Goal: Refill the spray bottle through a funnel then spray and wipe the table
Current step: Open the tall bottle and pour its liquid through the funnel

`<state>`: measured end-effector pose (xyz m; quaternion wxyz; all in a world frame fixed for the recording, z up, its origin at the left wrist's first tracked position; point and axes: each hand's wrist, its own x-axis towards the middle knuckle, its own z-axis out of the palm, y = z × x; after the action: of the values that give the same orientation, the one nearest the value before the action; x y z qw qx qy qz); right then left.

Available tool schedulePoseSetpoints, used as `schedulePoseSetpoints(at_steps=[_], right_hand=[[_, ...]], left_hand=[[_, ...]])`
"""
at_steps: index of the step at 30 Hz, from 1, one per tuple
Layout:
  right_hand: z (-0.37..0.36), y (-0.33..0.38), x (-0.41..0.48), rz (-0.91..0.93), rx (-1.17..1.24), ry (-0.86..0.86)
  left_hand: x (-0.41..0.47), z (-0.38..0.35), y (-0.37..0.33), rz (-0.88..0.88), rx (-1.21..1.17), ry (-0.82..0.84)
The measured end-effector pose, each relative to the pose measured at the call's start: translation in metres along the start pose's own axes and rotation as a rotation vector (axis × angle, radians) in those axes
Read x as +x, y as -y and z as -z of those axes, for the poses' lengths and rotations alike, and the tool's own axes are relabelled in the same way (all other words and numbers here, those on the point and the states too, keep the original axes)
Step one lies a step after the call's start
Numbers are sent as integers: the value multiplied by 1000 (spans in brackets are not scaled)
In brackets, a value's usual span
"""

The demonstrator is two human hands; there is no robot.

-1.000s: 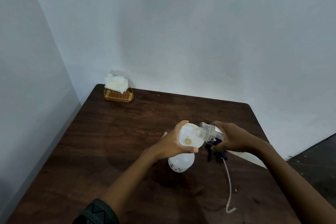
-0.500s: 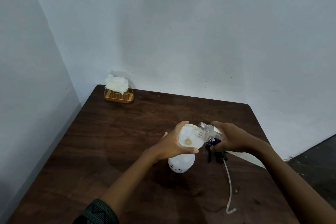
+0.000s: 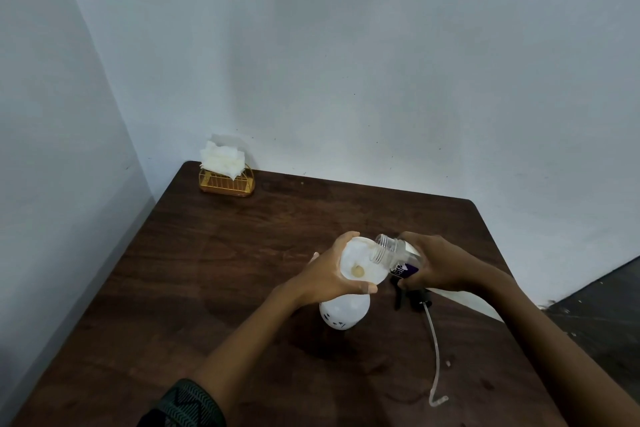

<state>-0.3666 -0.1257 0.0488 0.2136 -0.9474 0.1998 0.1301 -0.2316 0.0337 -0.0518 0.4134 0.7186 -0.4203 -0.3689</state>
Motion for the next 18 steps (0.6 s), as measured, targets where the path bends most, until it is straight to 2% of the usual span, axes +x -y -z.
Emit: schedulePoseSetpoints(at_steps=[18], right_hand=[[1, -1, -2, 5, 2, 6]], left_hand=[[0, 0, 1, 7, 10, -8]])
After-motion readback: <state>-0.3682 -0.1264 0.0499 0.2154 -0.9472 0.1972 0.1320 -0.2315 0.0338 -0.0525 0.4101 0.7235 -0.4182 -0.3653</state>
